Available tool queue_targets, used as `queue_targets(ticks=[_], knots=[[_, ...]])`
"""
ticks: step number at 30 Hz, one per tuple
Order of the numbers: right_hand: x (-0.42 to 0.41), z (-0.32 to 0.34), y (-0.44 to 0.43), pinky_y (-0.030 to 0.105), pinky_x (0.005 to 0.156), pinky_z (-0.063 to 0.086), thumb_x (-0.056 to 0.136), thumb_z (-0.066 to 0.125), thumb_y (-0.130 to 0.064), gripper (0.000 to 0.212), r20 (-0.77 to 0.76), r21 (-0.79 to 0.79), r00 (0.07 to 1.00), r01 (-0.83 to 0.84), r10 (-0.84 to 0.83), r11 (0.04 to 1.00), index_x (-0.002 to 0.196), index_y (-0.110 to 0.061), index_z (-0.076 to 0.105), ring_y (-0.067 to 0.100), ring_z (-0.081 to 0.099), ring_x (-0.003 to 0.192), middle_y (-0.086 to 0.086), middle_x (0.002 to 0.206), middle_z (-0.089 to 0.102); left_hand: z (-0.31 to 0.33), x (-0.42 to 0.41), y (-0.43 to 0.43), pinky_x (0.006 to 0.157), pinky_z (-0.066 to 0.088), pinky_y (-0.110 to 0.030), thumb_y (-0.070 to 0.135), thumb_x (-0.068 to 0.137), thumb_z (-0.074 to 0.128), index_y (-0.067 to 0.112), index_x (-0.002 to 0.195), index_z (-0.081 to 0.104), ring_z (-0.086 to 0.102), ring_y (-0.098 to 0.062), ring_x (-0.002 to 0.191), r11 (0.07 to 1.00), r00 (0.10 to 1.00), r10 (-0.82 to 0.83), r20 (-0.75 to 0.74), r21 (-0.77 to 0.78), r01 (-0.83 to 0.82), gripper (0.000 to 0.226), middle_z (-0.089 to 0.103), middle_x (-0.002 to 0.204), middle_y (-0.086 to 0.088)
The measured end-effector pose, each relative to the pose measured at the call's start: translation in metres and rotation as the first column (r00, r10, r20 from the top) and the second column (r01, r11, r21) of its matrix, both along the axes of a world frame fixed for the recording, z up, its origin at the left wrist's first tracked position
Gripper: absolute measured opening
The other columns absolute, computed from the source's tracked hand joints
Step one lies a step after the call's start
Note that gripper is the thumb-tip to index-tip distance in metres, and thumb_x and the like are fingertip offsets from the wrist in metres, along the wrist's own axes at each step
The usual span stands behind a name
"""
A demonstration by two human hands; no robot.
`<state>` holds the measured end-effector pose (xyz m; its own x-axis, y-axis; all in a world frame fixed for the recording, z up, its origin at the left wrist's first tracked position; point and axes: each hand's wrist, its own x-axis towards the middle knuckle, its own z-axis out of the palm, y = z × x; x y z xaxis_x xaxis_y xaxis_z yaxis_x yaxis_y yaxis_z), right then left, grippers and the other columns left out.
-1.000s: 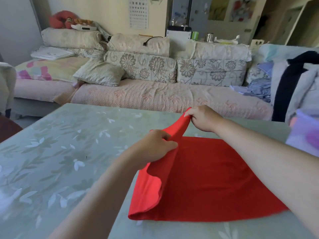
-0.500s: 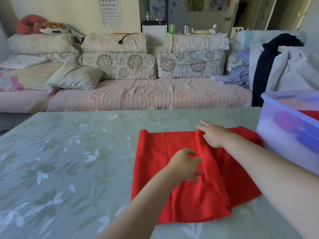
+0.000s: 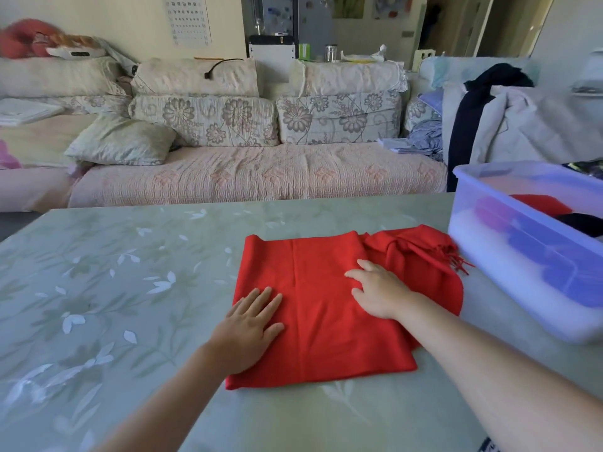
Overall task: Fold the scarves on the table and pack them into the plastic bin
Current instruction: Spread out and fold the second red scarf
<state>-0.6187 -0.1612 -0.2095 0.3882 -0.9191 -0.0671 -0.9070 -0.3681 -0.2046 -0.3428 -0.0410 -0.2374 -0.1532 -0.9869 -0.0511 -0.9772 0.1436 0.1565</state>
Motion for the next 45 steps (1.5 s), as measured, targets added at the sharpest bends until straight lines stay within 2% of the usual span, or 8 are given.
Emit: queue_targets(ticks=[5, 10, 17, 24, 29, 38, 41, 45], knots=[[0.011, 0.006, 0.026, 0.031, 0.123, 0.013, 0.100, 0.049, -0.039, 0.058, 0.072, 0.082, 0.997, -0.047, 0.041, 0.995, 0.155, -0.031, 0.032, 0.019, 0.012, 0.153, 0.005, 0.167, 0.008, 0.000, 0.039, 0.006, 0.119, -0.009, -0.029, 0.081, 0.055, -0.036, 0.034, 0.154, -0.010, -0.011, -0.016, 0.150, 0.998, 0.986, 0.035, 0.163, 0.039, -0.042, 0.112, -0.013, 0.162, 0.005], [0.031, 0.008, 0.047, 0.025, 0.122, 0.013, 0.097, 0.054, -0.034, 0.064, 0.156, 0.088, 0.981, -0.135, 0.120, 0.987, 0.156, -0.030, 0.028, 0.011, 0.016, 0.152, 0.001, 0.166, 0.015, 0.017, 0.113, 0.020, 0.122, -0.002, -0.031, 0.055, 0.100, 0.021, 0.028, 0.156, -0.001, -0.005, -0.015, 0.151, 0.967, 0.953, 0.196, 0.231, 0.119, -0.228, 0.066, -0.006, 0.164, 0.000], [0.017, 0.017, 0.067, 0.012, 0.112, 0.019, 0.079, 0.053, -0.009, 0.068, 0.129, 0.048, 0.980, -0.159, 0.152, 0.986, 0.144, -0.032, 0.047, 0.008, 0.033, 0.144, -0.007, 0.159, 0.030, 0.032, 0.103, 0.008, 0.115, 0.024, -0.036, 0.026, 0.087, 0.050, 0.022, 0.147, 0.036, 0.029, -0.024, 0.143, 0.931, 0.929, 0.366, 0.061, -0.025, -0.365, 0.061, 0.035, 0.154, -0.001], [-0.023, 0.018, 0.069, 0.027, 0.087, 0.039, 0.065, 0.062, -0.015, 0.057, -0.103, 0.014, 0.971, -0.215, 0.215, 0.977, 0.117, -0.036, 0.051, 0.013, 0.047, 0.116, -0.011, 0.121, 0.041, 0.045, 0.003, -0.001, 0.094, 0.047, -0.036, 0.032, 0.071, 0.052, 0.028, 0.122, 0.059, 0.057, -0.021, 0.107, 0.983, 0.958, -0.125, -0.260, -0.161, 0.084, 0.051, 0.059, 0.112, 0.003], [-0.021, 0.018, 0.072, 0.030, 0.079, 0.041, 0.073, 0.054, -0.005, 0.042, -0.097, -0.046, 0.958, -0.275, 0.270, 0.960, 0.104, -0.032, 0.061, 0.014, 0.051, 0.098, -0.014, 0.095, 0.046, 0.037, -0.041, 0.010, 0.090, 0.048, -0.031, 0.059, 0.068, 0.059, 0.041, 0.120, 0.057, 0.047, -0.009, 0.108, 0.951, 0.939, -0.310, -0.149, -0.061, 0.304, 0.055, 0.049, 0.114, 0.013], [-0.017, 0.040, 0.081, 0.030, 0.085, 0.047, 0.074, 0.053, -0.012, 0.022, -0.310, 0.054, 0.918, -0.242, 0.247, 0.969, 0.083, -0.030, 0.061, 0.019, 0.061, 0.099, -0.008, 0.099, 0.064, 0.027, -0.038, 0.009, 0.091, 0.048, -0.033, 0.042, 0.089, 0.063, 0.029, 0.106, 0.066, 0.056, -0.013, 0.088, 0.981, 0.923, -0.155, -0.353, -0.168, 0.101, 0.021, 0.048, 0.111, 0.006], [0.000, 0.039, 0.089, 0.030, 0.085, 0.043, 0.077, 0.056, -0.027, 0.022, -0.152, -0.059, 0.950, -0.285, 0.273, 0.957, 0.097, -0.032, 0.064, 0.018, 0.059, 0.102, -0.010, 0.097, 0.056, 0.029, -0.046, 0.004, 0.080, 0.049, -0.036, 0.045, 0.085, 0.065, 0.022, 0.099, 0.056, 0.058, -0.021, 0.080, 0.974, 0.914, 0.041, -0.404, -0.188, -0.126, 0.028, 0.051, 0.099, 0.002], [0.028, 0.031, 0.100, 0.027, 0.081, 0.046, 0.078, 0.057, -0.029, 0.032, 0.015, 0.051, 0.937, -0.350, 0.350, 0.935, 0.107, -0.037, 0.067, 0.014, 0.058, 0.095, -0.014, 0.092, 0.050, 0.036, -0.058, -0.002, 0.066, 0.041, -0.029, 0.058, 0.078, 0.062, 0.023, 0.087, 0.060, 0.062, -0.022, 0.089, 0.970, 0.963, 0.225, -0.147, -0.062, -0.236, 0.036, 0.064, 0.090, 0.002]])
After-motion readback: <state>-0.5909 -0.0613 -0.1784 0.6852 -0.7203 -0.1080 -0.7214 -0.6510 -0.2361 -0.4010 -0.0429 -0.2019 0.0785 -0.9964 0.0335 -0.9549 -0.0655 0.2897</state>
